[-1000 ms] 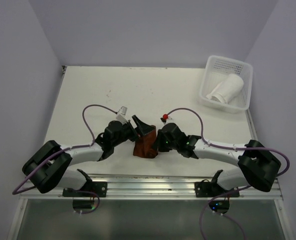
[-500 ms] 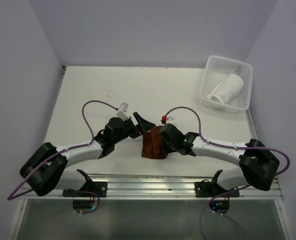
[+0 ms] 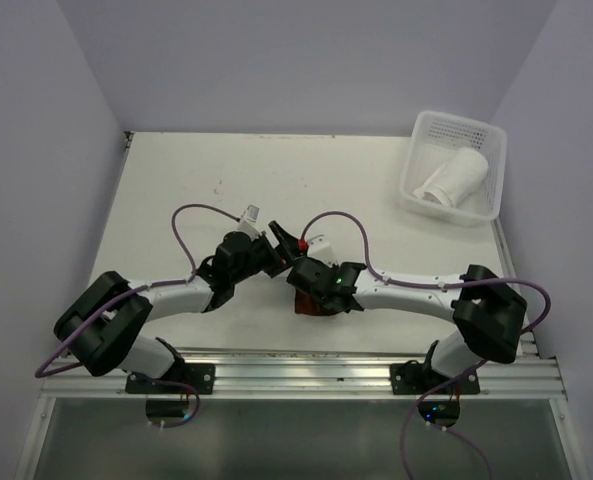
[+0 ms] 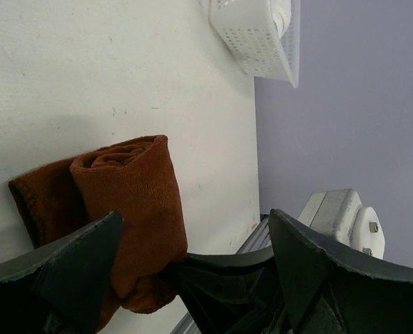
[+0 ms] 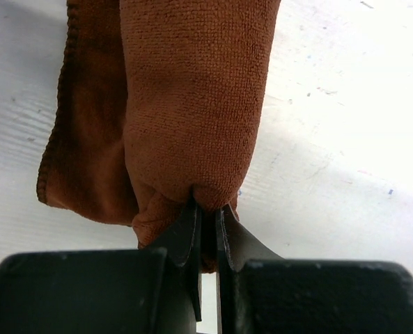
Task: Roll the towels
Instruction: Roll the towel
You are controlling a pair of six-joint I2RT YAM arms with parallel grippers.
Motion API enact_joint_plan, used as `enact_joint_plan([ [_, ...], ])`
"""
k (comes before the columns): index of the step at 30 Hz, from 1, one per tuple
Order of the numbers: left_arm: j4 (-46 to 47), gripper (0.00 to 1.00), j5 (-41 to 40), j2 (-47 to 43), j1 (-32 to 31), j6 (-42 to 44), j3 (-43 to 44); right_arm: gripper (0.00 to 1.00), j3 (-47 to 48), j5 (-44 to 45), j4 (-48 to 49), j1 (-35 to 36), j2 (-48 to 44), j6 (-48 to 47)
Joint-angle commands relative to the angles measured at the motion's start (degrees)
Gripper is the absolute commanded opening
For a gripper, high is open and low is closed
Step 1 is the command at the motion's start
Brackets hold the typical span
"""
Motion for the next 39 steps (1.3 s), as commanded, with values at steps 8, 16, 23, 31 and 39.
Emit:
enact_joint_plan([
  [8, 10.4, 0.9, 3.2, -2.0, 4.1, -5.7, -6.3, 0.0, 7.0, 10.0, -12.6, 1.3, 4.8, -2.3],
  [16, 8.9, 0.9, 4.4, -5.5, 6.5, -3.8, -10.9, 0.0, 10.0, 9.7, -14.2, 1.5, 8.8, -3.0],
  [23, 0.7, 0.91, 3.7, -12.6, 11.1, 1.9, -16.1, 0.01, 12.8, 13.5, -17.6, 2.3, 10.5, -2.5],
  [31, 0.6, 0.92, 5.2, -8.3, 12.5, 4.2, -11.2, 0.01, 16.3, 15.3, -19.5, 4.6, 16.1, -2.0],
  [39, 4.6, 0.91, 7.6, -0.5, 12.5, 3.0, -7.9, 0.05, 19.1, 18.8, -23.5, 6.7, 19.0, -0.8],
])
